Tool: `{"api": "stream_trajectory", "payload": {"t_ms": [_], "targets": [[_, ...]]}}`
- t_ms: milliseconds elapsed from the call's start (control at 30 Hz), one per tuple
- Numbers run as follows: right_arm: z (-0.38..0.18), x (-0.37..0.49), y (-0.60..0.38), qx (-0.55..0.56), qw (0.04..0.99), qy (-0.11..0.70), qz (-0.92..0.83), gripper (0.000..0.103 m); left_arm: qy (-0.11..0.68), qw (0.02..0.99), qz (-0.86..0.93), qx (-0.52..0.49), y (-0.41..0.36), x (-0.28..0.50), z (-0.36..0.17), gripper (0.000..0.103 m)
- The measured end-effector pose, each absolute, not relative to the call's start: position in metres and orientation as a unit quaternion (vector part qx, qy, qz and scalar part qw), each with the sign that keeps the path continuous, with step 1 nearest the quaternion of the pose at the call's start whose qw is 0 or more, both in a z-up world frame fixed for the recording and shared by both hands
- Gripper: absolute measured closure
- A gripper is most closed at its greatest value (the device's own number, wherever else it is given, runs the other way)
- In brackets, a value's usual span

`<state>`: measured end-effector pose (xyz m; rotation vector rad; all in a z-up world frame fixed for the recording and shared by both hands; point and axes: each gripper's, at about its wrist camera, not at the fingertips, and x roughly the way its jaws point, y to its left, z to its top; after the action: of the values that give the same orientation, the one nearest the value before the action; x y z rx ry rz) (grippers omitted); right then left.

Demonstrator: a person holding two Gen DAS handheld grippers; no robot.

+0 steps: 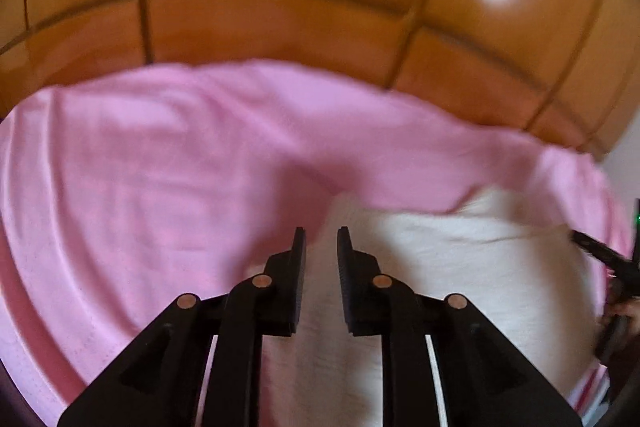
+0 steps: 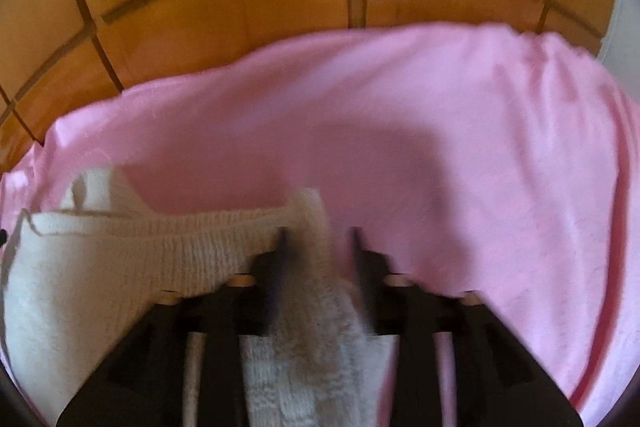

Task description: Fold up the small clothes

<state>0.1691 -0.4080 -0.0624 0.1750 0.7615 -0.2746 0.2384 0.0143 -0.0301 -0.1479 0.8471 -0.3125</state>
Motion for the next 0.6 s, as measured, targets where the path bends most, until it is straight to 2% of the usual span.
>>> {"api": "stream_trajectory", "payload": {"t_ms": [67, 200, 233, 300, 333, 367, 400, 467, 600], "targets": [[-0.050, 0.159, -0.397, 0.092, 0.925, 0.356, -0.098, 0.060, 0.400, 0.893, -0.193, -0.069, 0.005, 0.229, -0.021, 0.089], [-0.051, 0.159, -0.349, 0.073, 0.924, 0.376, -0.007, 0.060, 0.426, 0.870, -0.246, -0.037, -0.035, 0.228, -0.035, 0.063], [-0.056, 0.164, -0.340, 0.070, 0.919, 0.388, 0.004, 0.060, 0.439, 0.863, -0.250, -0.031, -0.042, 0.230, -0.042, 0.061], [-0.076, 0.176, -0.321, 0.054, 0.906, 0.420, 0.016, 0.060, 0.470, 0.847, -0.246, -0.035, -0.051, 0.239, -0.062, 0.065], [-0.086, 0.182, -0.316, 0.048, 0.900, 0.433, 0.010, 0.060, 0.479, 0.842, -0.246, -0.037, -0.053, 0.240, -0.070, 0.074], [-0.090, 0.184, -0.313, 0.048, 0.898, 0.436, 0.007, 0.067, 0.479, 0.843, -0.242, -0.034, -0.055, 0.240, -0.074, 0.080], [-0.092, 0.185, -0.310, 0.049, 0.899, 0.434, 0.008, 0.071, 0.467, 0.851, -0.237, -0.026, -0.055, 0.236, -0.074, 0.097], [-0.086, 0.184, -0.308, 0.047, 0.902, 0.429, 0.008, 0.099, 0.453, 0.859, -0.239, -0.031, -0.051, 0.230, -0.070, 0.099], [-0.069, 0.175, -0.302, 0.017, 0.915, 0.404, 0.006, 0.100, 0.417, 0.875, -0.244, -0.028, -0.048, 0.221, -0.051, 0.100]]}}
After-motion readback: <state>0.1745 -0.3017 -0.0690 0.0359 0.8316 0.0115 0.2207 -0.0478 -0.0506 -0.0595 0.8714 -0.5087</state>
